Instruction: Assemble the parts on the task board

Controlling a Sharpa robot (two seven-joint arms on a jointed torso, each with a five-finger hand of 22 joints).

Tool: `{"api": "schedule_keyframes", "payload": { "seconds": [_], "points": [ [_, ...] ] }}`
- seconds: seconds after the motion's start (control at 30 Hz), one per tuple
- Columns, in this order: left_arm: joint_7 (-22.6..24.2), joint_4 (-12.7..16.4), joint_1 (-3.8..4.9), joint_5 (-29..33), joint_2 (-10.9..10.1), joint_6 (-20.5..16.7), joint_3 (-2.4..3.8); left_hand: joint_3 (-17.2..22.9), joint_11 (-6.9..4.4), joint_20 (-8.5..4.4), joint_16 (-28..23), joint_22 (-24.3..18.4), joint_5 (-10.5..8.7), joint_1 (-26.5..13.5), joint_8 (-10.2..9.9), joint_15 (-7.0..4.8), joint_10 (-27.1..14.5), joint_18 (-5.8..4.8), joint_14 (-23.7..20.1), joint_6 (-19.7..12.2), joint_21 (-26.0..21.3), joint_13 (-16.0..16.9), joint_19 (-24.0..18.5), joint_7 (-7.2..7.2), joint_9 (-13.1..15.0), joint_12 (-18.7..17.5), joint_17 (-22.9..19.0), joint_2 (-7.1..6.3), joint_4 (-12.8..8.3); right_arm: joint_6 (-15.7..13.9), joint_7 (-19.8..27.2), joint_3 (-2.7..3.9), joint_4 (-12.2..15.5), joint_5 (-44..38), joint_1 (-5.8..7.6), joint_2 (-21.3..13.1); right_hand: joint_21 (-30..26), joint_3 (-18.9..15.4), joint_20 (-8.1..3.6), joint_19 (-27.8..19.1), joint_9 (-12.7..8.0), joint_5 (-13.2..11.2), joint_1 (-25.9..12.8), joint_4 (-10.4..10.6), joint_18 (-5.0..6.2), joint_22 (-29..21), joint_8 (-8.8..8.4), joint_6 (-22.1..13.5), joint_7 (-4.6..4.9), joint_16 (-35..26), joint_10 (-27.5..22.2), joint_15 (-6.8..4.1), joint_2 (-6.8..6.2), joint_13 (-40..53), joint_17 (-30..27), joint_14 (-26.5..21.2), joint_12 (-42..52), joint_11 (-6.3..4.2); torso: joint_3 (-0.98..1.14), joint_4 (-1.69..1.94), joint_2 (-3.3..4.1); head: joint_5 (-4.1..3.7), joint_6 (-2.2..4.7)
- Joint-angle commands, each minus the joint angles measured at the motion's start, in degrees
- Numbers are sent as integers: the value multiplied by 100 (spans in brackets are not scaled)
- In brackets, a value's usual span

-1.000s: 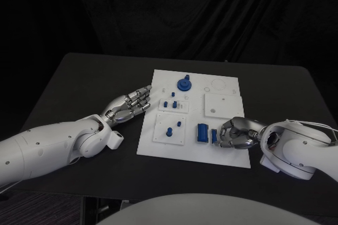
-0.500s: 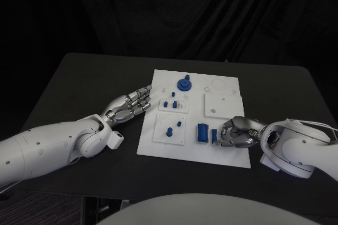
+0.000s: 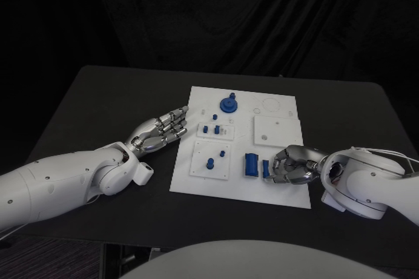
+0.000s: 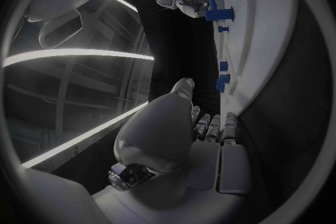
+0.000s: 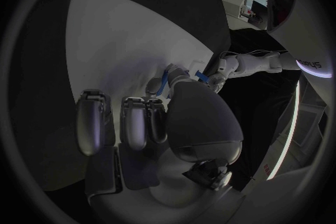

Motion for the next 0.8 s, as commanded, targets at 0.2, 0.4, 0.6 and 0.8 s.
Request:
{"api": "schedule_keyframes", "payload": {
  "seconds": [0.2, 0.4, 0.6, 0.8],
  "points": [
    [330, 5, -20, -12, 16, 83, -1, 29, 30, 28, -39, 8, -5, -17, 13, 50, -2, -50, -2, -7, 23, -7, 7, 45, 6, -23, -10, 19, 8, 82, -185, 6, -29, 27, -9, 7, -11, 23, -41, 161, 10, 27, 42, -36, 82, 1220, 17, 55, -9, -3, 591, -38, -7, 1509, 1006, 493, 15, -44, 2, 3, -1, -11, -1],
    [347, 9, -22, -12, 9, 68, -1, 36, 45, 30, -39, 7, -5, -17, 15, 49, -1, -47, -2, 2, 23, -7, 7, 47, 7, -22, -10, 19, 1, 58, -153, 6, -11, 78, -9, -20, -21, -12, -44, 156, 20, 13, -2, -3, 84, 1217, 12, 66, -2, -7, 591, -39, -47, 1509, 996, 490, 15, -41, 2, -1, 0, 1, -1],
    [414, 33, -25, -12, -10, 0, -1, 46, 43, 22, -39, -1, 22, -14, 17, 35, 2, -42, -2, 15, 19, -6, 1, 49, 9, -21, -10, 18, -14, -93, 30, 6, 78, 90, -8, -113, -22, -182, -45, 158, 58, 19, -188, 216, 83, 1218, 5, 115, -1, -13, 591, -38, -314, 1509, 985, 489, 15, -39, 3, -7, 1, 14, -1],
    [542, 116, -28, -12, -55, -135, 0, 62, 14, -11, -39, -12, 70, -14, 21, -14, 5, -28, -2, 43, 15, -5, -6, 56, 12, -21, -10, 6, -39, -431, 331, 9, 193, 93, 5, -264, 6, -429, -50, 176, 88, 21, -408, 336, 75, 1228, -7, 177, -9, -5, 591, -44, -489, 1509, 1011, 495, 15, -45, 7, -7, -3, -12, -1]
  ]
}}
